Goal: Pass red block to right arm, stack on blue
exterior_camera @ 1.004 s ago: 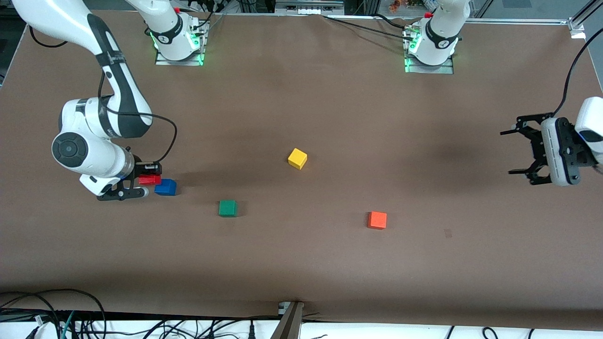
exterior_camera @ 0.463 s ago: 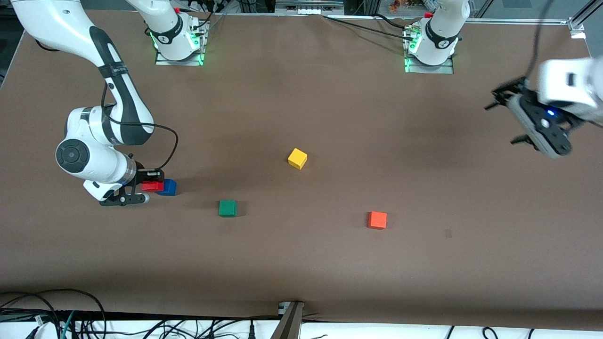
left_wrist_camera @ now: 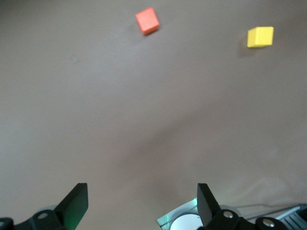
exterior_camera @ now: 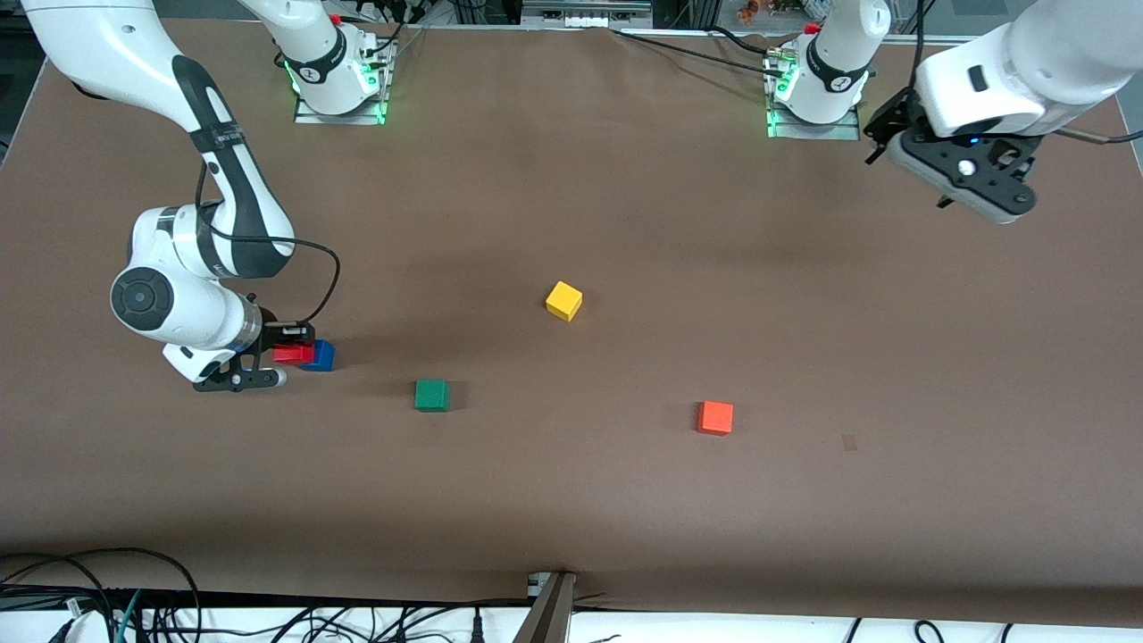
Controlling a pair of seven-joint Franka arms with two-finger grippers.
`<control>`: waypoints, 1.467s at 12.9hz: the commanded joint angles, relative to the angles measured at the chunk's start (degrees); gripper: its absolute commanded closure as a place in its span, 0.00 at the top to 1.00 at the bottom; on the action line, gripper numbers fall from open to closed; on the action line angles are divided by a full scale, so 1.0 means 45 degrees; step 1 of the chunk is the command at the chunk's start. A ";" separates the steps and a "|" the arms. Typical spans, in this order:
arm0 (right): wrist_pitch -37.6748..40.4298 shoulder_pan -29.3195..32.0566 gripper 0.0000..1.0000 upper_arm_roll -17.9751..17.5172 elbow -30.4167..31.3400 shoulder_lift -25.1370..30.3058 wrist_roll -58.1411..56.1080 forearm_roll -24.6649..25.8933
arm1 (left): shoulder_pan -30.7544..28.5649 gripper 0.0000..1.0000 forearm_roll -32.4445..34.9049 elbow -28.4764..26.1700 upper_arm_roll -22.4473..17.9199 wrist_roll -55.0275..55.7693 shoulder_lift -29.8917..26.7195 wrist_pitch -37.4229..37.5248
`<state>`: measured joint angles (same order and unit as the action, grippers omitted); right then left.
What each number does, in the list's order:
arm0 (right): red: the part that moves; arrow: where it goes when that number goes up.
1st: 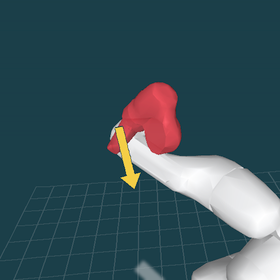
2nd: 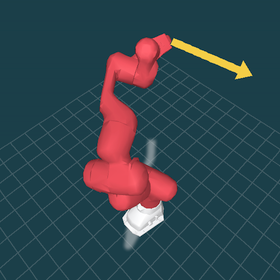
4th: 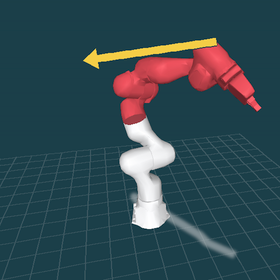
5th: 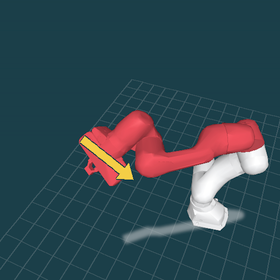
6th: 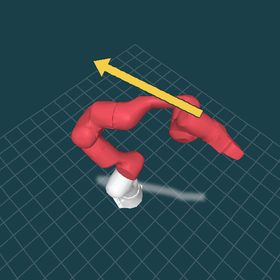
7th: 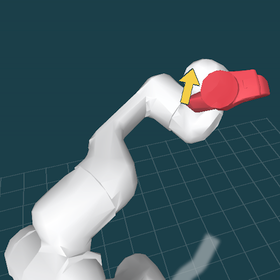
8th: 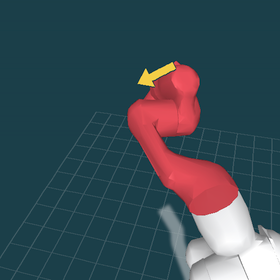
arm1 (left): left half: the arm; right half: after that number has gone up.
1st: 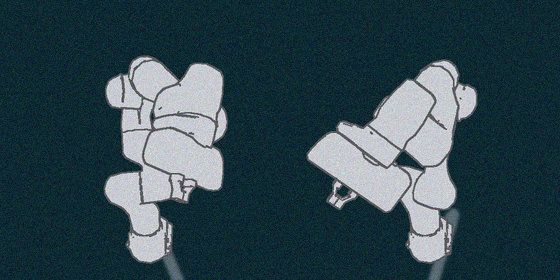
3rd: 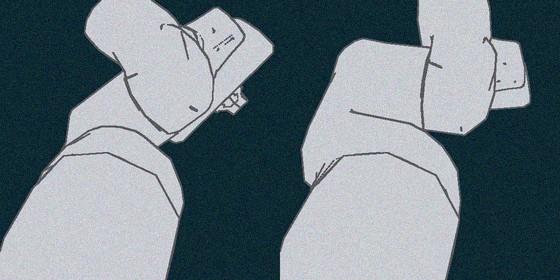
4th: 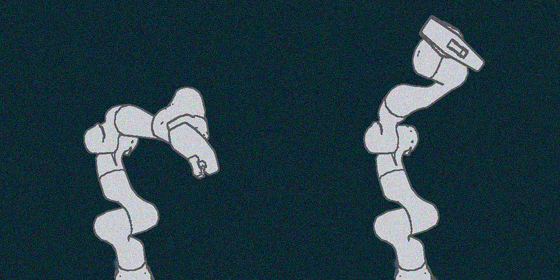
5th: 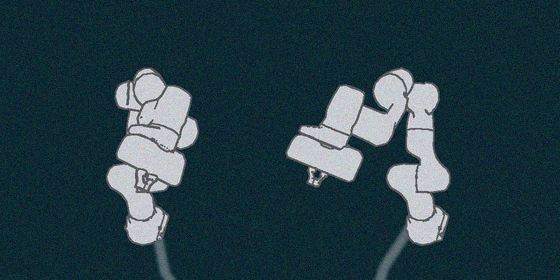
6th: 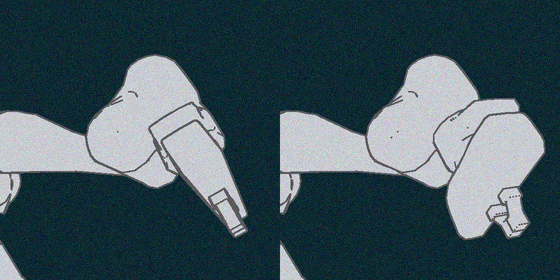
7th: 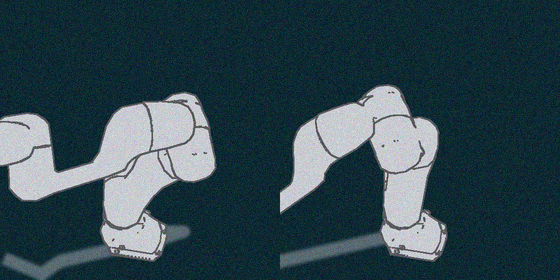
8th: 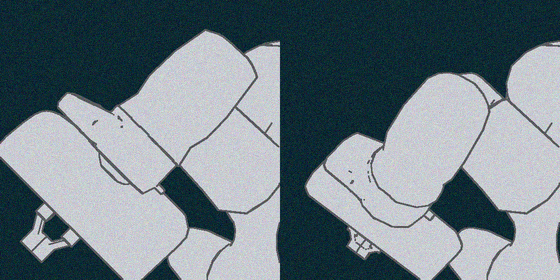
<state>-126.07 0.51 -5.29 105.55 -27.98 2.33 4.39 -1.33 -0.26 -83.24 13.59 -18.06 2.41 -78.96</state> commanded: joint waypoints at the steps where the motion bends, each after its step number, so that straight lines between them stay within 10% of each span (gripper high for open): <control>1: -0.0148 0.0063 0.96 -0.0093 -0.0018 -0.0072 0.0087 -0.0195 | 0.0100 1.00 0.0253 -0.1128 -0.1238 0.0166 -0.0691 -0.1199; 10: 0.1979 -0.0035 1.00 -0.0230 -0.0368 0.3165 -0.0184 -0.0078 | -0.0076 1.00 0.0155 -0.1971 -0.1809 0.0342 -0.1025 -0.2180; 14: 0.8663 -0.0015 1.00 -0.0191 -0.4458 0.3543 -0.0225 -0.0117 | -0.0076 1.00 0.0155 -0.1816 -0.1790 0.2504 -0.0986 -0.2122; 19: 0.9716 -0.0209 1.00 0.0509 -0.5467 0.4360 -0.0010 -0.0720 | -0.0076 1.00 0.0174 -0.1756 -0.1673 0.2628 -0.0771 -0.2180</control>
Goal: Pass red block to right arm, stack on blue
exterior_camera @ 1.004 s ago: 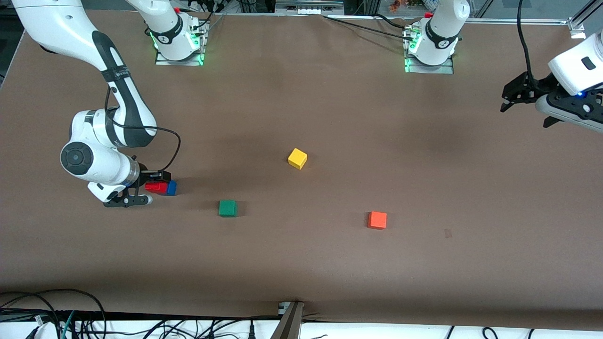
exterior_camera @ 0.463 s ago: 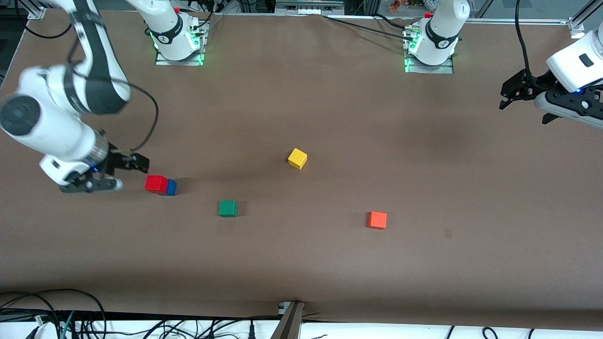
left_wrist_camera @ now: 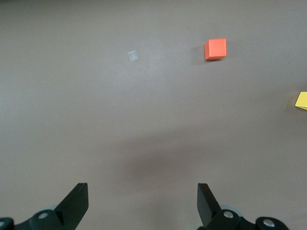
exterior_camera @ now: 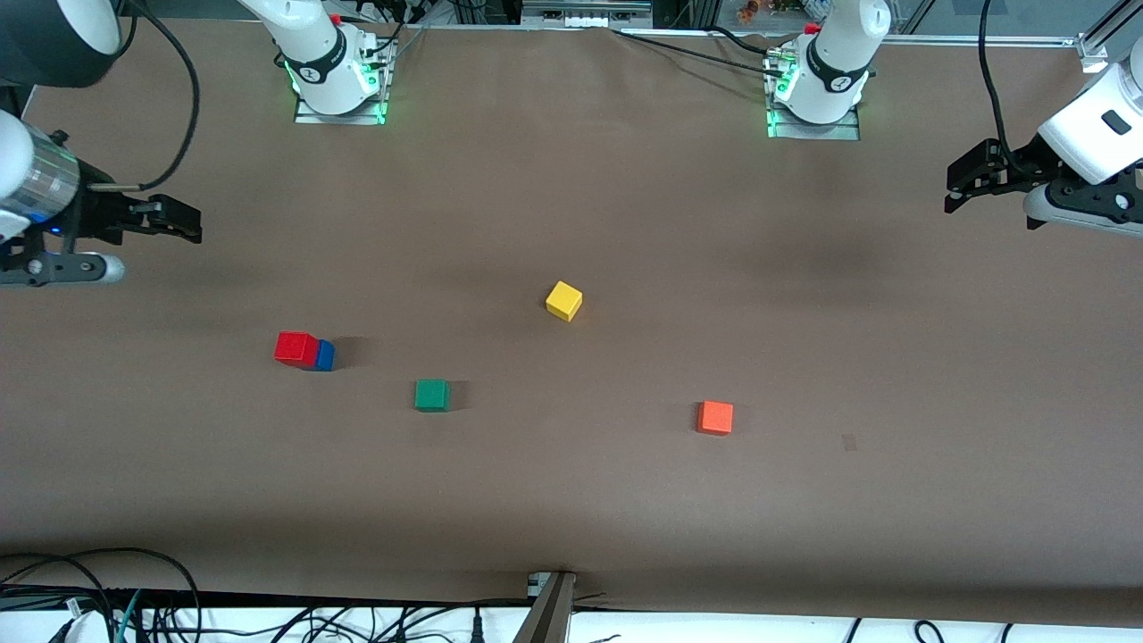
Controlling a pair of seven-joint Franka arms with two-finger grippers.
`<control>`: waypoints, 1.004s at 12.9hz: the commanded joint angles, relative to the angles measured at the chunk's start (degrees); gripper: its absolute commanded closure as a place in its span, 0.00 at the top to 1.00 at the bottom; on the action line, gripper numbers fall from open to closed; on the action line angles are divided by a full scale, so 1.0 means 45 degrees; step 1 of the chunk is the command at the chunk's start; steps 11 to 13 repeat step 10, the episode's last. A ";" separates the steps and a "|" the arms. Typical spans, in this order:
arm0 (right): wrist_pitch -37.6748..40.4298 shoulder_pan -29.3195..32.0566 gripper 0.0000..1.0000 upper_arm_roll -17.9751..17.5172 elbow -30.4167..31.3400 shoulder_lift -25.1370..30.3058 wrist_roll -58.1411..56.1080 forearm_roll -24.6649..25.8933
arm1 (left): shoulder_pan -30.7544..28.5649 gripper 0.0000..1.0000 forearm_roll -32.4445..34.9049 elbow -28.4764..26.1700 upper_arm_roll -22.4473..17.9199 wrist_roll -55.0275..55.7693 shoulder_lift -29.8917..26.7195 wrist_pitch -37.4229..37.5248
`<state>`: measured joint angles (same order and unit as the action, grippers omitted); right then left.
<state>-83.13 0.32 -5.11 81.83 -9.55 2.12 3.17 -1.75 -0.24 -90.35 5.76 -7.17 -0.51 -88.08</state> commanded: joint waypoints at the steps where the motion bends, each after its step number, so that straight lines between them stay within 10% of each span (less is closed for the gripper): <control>1: 0.0173 -0.0285 1.00 0.1129 -0.0216 0.0403 -0.0098 -0.0527 | 0.0017 1.00 0.0171 -0.0177 0.0009 0.0187 -0.0121 -0.0152; 3: -0.0682 -0.0676 1.00 0.2245 0.0538 0.1220 -0.0138 -0.0878 | -0.0080 1.00 0.0133 -0.0177 -0.0070 0.0186 -0.0102 -0.0210; 13: -0.1078 -0.0423 1.00 0.1820 0.2069 0.1732 -0.0138 -0.1055 | -0.0276 1.00 0.0093 -0.0157 -0.0070 0.0186 -0.0043 -0.0211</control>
